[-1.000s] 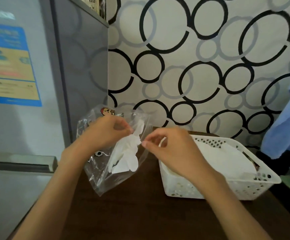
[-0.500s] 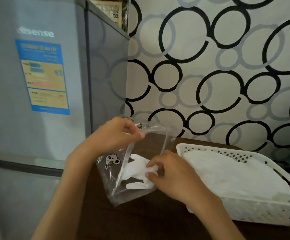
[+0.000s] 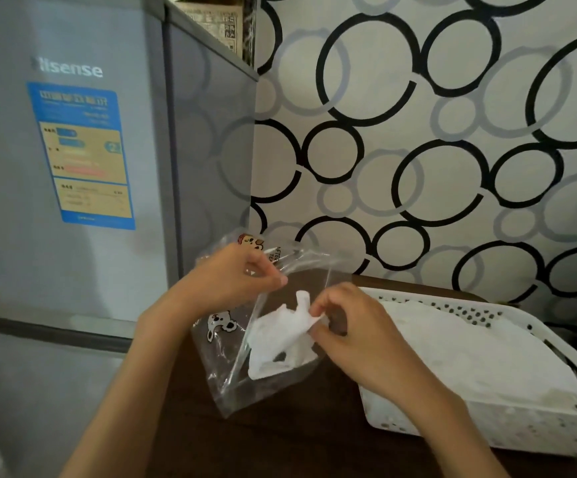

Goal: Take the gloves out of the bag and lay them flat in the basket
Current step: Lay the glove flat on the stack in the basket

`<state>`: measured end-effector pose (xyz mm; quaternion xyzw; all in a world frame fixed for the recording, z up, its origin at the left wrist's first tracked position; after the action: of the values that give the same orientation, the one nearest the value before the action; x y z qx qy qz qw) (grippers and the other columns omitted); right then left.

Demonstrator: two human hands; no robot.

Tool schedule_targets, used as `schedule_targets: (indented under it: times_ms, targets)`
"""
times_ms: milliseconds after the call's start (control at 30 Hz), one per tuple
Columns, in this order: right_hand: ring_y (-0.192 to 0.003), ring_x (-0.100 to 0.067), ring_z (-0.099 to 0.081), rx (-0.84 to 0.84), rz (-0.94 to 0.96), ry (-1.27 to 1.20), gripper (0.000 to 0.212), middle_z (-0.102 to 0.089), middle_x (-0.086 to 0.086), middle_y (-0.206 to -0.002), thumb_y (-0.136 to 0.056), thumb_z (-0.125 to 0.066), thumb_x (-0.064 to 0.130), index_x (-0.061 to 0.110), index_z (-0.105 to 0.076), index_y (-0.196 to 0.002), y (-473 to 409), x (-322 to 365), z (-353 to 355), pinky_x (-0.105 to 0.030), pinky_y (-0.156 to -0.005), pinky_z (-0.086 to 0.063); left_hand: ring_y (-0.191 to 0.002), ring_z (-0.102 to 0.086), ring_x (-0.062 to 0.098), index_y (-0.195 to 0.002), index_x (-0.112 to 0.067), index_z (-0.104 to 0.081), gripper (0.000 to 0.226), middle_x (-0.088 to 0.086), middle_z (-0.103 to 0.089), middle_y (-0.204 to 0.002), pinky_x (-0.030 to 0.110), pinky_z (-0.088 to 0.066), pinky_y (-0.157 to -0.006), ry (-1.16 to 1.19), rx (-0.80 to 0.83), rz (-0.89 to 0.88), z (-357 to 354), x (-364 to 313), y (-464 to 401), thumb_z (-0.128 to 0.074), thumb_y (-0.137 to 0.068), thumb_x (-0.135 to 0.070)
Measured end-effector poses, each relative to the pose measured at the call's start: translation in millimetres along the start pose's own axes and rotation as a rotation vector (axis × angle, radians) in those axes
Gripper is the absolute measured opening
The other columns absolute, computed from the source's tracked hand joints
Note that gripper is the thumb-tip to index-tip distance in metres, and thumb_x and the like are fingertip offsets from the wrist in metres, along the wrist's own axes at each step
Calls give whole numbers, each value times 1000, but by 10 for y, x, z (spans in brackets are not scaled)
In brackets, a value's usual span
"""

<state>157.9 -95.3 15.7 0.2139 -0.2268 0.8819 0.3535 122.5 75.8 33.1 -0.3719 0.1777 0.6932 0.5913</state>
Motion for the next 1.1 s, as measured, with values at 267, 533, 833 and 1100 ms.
schedule_targets:
  times_ms: [267, 533, 833, 1100]
  targets:
    - [-89, -13, -67, -31, -268, -672, 19, -69, 0, -100, -95, -54, 27, 20, -58, -111, -4, -269, 405, -21, -63, -55, -87, -60, 0, -95, -22, -69, 19, -11, -67, -95, 23, -51, -81, -64, 36, 12, -130, 138, -71, -67, -83, -37]
    - [-89, -20, -69, -131, -346, -931, 25, -69, -6, -103, -92, -57, 23, 19, -57, -117, -7, -355, 467, -23, -58, -53, -121, -33, -20, -137, -59, -19, 98, -37, -27, -135, 0, -37, -89, 77, 257, -242, -93, -154, 69, -82, -65, -36]
    - [-64, 2, -64, -92, -255, -668, 11, -71, 8, -81, -89, -62, 29, 24, -62, -100, 11, -281, 479, -13, -49, -46, -81, -69, 4, -93, -21, -74, 9, -10, -74, -87, 22, -54, -74, 244, -155, -280, -206, -512, 37, -68, -85, -22]
    - [-79, 3, -59, -38, -220, -425, 30, -65, 20, -65, -81, -65, 44, 16, -70, -71, 72, -424, 712, -18, -72, -40, -59, -62, 6, -88, -15, -69, 8, -3, -73, -69, 16, -48, -54, 442, -376, 29, -18, -205, -23, -64, -90, -20]
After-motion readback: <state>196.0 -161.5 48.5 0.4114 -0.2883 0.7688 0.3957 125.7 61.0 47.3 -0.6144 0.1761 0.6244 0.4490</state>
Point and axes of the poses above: each hand's wrist, its own y-axis away from the middle knuckle, its own z-axis out of the back of the hand, x = y × z, the point moved 4 cm from there along -y, towards the middle knuckle
